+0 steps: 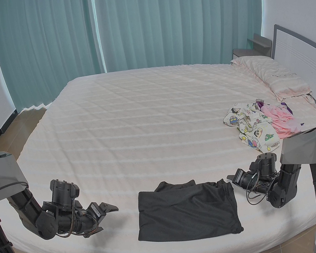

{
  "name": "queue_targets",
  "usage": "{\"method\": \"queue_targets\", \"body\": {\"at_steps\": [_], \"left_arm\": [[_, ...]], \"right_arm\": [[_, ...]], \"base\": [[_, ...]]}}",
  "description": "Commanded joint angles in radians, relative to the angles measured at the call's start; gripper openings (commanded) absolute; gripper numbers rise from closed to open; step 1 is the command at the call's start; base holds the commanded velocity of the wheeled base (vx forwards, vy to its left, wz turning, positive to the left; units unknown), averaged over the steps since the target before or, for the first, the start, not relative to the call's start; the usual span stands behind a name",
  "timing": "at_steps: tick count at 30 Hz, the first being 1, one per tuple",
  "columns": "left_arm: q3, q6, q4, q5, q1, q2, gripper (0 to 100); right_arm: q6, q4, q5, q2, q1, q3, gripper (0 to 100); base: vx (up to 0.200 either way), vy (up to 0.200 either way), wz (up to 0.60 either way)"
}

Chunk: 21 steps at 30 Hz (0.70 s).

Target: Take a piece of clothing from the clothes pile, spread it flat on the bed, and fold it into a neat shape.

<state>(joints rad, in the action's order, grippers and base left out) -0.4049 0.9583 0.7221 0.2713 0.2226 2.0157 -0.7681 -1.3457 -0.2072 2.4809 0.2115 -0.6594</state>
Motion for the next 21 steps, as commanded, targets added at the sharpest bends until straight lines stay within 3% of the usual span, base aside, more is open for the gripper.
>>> {"method": "queue_targets", "body": {"at_steps": [1, 9, 10, 13, 14, 17, 21], "left_arm": [[0.000, 0.002, 0.000, 0.000, 0.000, 0.001, 100], [0.000, 0.000, 0.000, 0.000, 0.000, 0.001, 100], [0.000, 0.000, 0.000, 0.000, 0.000, 0.001, 100], [0.000, 0.000, 0.000, 0.000, 0.000, 0.001, 100], [0.000, 0.000, 0.000, 0.000, 0.000, 0.001, 100], [0.000, 0.000, 0.000, 0.000, 0.000, 0.001, 100], [0.000, 0.000, 0.000, 0.000, 0.000, 0.001, 100]], "right_arm": [[0.000, -0.010, 0.000, 0.000, -0.009, 0.009, 0], [0.003, -0.101, -0.040, -0.016, -0.006, 0.095, 0], [0.003, -0.115, -0.052, -0.017, -0.004, 0.109, 100], [0.006, -0.142, -0.086, -0.037, 0.000, 0.132, 100], [0.006, -0.176, -0.144, -0.059, 0.006, 0.159, 100], [0.018, -0.204, -0.230, -0.063, 0.005, 0.190, 100], [0.096, -0.197, -0.242, -0.017, -0.003, 0.179, 100]], "base": [[0.000, 0.000, 0.00], [0.000, 0.000, 0.00], [0.000, 0.000, 0.00], [0.000, 0.000, 0.00], [0.000, 0.000, 0.00], [0.000, 0.000, 0.00], [0.000, 0.000, 0.00]]}}
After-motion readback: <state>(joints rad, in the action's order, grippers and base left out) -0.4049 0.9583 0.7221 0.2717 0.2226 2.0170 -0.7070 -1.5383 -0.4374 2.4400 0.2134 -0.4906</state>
